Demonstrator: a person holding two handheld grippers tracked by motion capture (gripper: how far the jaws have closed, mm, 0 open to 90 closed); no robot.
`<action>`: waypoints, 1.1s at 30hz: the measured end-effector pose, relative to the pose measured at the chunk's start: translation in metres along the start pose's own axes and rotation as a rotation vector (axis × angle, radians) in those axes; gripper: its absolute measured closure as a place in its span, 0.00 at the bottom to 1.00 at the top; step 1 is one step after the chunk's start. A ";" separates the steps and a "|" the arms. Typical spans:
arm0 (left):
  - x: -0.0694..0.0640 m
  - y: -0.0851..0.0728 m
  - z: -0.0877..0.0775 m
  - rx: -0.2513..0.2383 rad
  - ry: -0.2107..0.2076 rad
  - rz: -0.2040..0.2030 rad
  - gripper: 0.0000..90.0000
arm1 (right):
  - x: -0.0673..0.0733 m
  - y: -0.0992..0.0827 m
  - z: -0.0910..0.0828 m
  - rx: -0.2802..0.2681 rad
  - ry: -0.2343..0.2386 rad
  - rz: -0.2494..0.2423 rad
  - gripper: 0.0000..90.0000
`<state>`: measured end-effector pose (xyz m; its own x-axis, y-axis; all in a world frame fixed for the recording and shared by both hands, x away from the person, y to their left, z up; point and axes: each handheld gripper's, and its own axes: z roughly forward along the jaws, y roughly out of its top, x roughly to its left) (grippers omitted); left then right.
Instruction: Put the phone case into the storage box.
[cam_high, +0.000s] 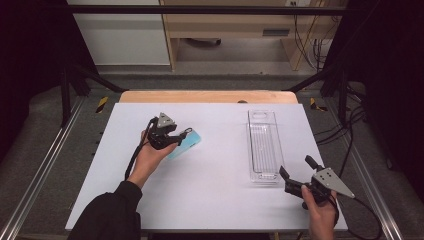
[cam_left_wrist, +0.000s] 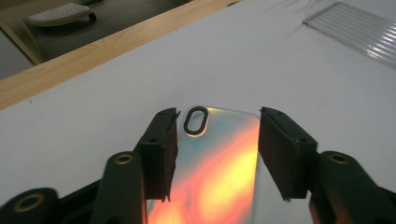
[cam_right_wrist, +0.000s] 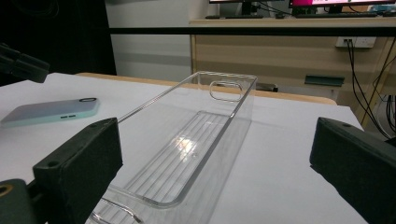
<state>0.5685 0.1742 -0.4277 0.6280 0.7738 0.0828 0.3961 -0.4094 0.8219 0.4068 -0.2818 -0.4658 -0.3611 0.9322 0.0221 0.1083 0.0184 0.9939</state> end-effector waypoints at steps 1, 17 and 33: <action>0.000 0.000 0.000 0.000 0.000 0.001 0.57 | 0.000 0.000 0.000 -0.001 0.000 -0.001 0.03; 0.007 -0.004 0.008 0.036 0.055 0.016 0.94 | 0.001 0.000 0.000 -0.001 0.002 -0.004 0.03; 0.021 -0.014 0.024 0.078 0.108 -0.010 1.00 | 0.003 0.000 0.000 0.003 0.010 -0.022 0.03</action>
<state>0.5925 0.1847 -0.4513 0.5492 0.8241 0.1384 0.4555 -0.4341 0.7772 0.4060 -0.2787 -0.4657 -0.3727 0.9279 0.0014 0.1028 0.0398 0.9939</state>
